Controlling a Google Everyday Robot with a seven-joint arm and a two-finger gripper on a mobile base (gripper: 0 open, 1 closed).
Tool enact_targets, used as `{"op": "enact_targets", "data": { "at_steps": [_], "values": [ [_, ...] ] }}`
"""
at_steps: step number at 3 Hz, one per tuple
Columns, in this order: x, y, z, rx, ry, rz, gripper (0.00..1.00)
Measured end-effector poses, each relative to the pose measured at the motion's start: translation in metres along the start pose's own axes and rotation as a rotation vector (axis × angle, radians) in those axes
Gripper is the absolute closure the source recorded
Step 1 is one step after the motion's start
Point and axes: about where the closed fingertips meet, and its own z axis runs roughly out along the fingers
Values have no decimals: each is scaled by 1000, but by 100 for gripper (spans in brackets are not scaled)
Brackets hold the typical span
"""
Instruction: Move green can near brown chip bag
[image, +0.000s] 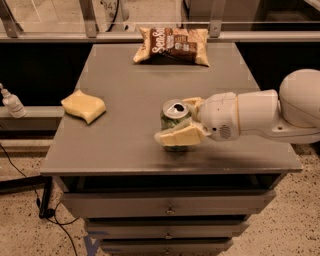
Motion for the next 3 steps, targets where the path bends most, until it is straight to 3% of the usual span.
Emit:
{"op": "enact_targets", "data": {
  "at_steps": [1,2,3],
  "values": [
    [-7,-34,-31,80,15,-16,86],
    [-28,-71,-87,203,73,-41,100],
    [-34,-81,-103,240,77,-47,100]
  ]
}}
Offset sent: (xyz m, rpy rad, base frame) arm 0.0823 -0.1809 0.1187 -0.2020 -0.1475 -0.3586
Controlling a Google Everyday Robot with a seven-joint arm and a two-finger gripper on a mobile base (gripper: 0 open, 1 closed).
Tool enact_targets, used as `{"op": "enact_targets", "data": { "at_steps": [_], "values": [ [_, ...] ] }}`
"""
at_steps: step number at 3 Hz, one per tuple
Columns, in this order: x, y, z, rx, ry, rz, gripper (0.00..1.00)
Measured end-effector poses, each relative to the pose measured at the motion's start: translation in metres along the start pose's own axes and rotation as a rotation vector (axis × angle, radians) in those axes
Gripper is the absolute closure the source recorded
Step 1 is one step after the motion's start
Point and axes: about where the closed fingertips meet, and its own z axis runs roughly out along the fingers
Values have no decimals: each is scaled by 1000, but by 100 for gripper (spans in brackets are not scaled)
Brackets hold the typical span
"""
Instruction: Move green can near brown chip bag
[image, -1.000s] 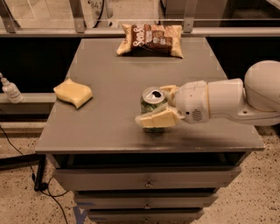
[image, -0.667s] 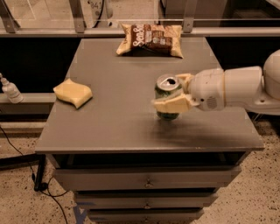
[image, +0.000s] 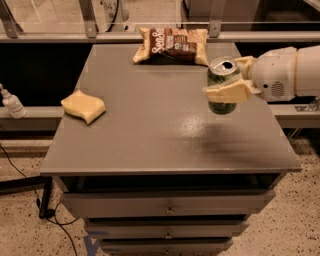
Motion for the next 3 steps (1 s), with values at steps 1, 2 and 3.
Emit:
{"op": "enact_targets", "data": {
  "at_steps": [1,2,3],
  "values": [
    [0,1,1,-3,0,0,100],
    [-5,-14,7,10,-13,-30,100],
    [-15,-64,9,74,-87,-46,100]
  ]
}}
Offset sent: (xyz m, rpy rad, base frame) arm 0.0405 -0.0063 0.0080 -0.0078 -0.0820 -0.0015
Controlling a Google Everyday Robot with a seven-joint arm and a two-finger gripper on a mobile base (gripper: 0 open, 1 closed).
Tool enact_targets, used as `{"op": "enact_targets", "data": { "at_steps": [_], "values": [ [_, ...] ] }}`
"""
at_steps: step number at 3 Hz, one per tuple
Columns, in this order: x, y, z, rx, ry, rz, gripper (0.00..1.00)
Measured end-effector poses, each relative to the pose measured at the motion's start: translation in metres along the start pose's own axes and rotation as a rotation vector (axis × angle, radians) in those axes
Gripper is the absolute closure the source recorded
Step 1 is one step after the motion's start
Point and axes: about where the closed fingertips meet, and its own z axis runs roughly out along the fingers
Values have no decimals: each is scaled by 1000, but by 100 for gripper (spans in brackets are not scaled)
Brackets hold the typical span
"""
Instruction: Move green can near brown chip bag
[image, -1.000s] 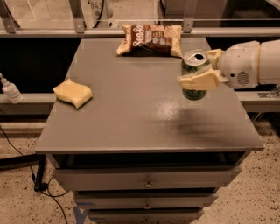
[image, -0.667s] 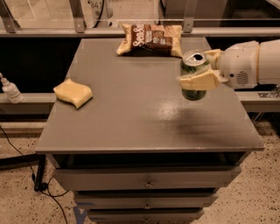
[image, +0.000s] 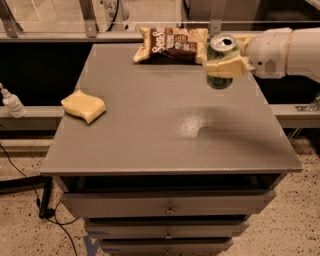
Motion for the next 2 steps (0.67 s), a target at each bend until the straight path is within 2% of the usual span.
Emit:
{"op": "enact_targets", "data": {
  "at_steps": [1,2],
  "values": [
    [-13,-77,1,113,-124,38,100],
    [-9,-133,12,210,-175,82,100]
  ]
}}
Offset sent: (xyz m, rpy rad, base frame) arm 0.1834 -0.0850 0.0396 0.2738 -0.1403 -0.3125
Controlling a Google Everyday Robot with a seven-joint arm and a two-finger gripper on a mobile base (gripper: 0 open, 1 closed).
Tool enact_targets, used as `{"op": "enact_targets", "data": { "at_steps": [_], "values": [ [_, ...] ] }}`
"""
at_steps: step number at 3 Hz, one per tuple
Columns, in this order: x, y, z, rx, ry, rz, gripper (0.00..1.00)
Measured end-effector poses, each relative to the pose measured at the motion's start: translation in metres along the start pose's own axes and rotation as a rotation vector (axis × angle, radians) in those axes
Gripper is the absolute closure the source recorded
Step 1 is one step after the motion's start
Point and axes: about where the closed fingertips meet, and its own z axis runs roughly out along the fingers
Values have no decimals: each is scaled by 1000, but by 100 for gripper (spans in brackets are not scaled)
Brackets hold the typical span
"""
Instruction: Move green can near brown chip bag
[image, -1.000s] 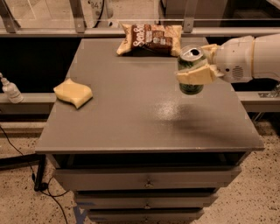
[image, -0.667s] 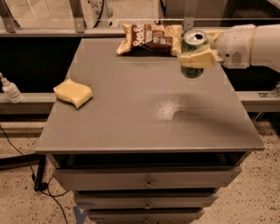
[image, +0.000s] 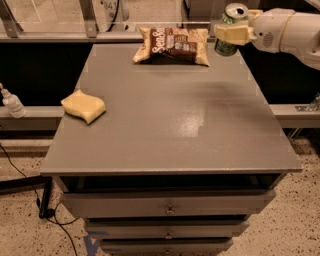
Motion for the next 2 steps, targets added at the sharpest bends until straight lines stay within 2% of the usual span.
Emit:
{"op": "enact_targets", "data": {
  "at_steps": [1,2],
  "values": [
    [14,-28,24,47,26,17,100],
    [39,-46,39,76,82,34,100]
  ]
}}
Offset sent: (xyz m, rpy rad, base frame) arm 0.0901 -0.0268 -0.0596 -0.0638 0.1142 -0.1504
